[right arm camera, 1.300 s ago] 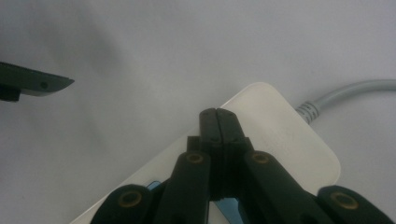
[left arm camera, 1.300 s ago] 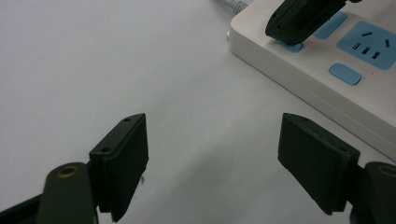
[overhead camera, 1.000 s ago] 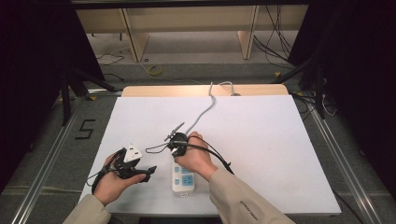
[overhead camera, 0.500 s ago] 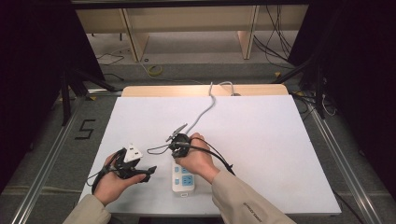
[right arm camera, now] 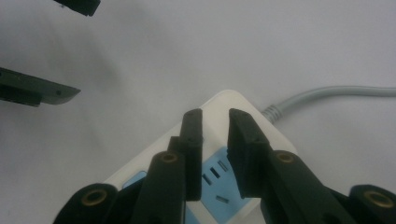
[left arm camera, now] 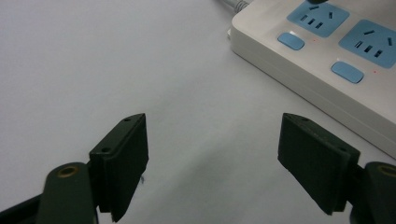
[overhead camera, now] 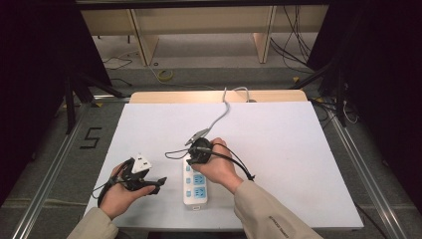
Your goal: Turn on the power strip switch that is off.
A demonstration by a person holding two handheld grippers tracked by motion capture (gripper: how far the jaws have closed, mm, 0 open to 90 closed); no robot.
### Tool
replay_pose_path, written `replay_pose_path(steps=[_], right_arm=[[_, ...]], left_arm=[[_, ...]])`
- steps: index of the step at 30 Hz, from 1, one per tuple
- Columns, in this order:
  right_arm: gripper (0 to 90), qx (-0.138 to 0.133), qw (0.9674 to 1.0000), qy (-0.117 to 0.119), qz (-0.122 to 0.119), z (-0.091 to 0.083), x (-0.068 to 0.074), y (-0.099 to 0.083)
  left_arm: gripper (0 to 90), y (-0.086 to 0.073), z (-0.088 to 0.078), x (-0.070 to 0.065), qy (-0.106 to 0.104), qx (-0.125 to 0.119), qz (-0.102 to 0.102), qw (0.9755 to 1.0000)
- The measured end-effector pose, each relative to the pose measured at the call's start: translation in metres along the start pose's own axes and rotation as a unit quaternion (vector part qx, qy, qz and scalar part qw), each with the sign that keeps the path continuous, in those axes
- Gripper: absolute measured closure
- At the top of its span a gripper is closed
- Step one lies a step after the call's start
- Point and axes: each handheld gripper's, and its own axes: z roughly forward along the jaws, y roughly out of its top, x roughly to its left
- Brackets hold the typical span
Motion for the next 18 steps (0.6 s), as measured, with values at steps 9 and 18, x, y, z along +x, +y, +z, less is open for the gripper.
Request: replay_pose_path(steps=[9, 18], right_arm=[[62.3, -0.024, 0.9997, -0.002, 0.01, -0.021, -0.018, -0.018], [57.8, -0.037, 0.9985, -0.009, 0.04, -0.043, -0.039, -0.044]], left_arm=[[24.3, 0.0, 0.0, 0.0, 0.0, 0.001, 0.0, 1.0], [24.3, 0.0, 0.0, 0.0, 0.0, 0.002, 0.001, 1.0]])
